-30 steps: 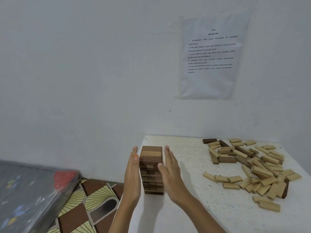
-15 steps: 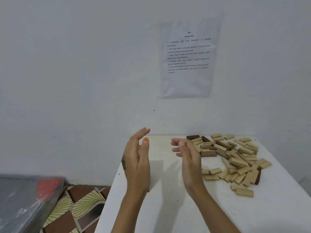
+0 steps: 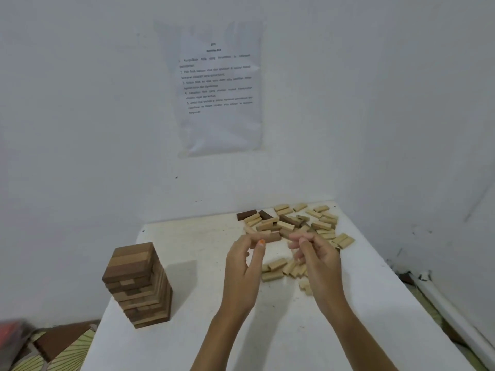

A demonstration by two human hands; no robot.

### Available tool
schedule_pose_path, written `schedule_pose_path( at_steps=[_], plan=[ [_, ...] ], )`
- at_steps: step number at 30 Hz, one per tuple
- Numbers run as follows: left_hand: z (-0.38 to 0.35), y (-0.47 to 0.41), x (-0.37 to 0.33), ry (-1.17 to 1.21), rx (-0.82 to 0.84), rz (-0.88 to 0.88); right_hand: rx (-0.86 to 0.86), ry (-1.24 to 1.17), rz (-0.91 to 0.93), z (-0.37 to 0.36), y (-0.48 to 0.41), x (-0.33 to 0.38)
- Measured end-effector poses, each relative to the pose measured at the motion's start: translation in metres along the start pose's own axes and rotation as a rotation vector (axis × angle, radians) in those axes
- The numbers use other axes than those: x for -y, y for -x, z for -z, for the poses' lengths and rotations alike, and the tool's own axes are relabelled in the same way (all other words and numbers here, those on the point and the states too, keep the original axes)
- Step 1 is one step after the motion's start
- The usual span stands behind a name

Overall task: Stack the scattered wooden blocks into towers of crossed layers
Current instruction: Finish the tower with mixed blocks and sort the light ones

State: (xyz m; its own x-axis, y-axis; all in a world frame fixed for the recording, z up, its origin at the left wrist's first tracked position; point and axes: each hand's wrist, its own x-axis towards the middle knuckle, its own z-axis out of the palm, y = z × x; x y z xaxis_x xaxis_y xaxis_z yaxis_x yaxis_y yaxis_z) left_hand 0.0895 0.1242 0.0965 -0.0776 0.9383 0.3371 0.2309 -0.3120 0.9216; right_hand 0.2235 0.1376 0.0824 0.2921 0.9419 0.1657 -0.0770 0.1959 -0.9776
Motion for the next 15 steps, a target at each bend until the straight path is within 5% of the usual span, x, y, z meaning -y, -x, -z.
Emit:
schedule_pose_path(
  at_steps=[15],
  plan=[
    [-0.058, -0.047, 0.093, -0.318, 0.167, 0.045, -0.199, 0.400, -0.078, 0.078, -0.056, -0.070]
  ],
)
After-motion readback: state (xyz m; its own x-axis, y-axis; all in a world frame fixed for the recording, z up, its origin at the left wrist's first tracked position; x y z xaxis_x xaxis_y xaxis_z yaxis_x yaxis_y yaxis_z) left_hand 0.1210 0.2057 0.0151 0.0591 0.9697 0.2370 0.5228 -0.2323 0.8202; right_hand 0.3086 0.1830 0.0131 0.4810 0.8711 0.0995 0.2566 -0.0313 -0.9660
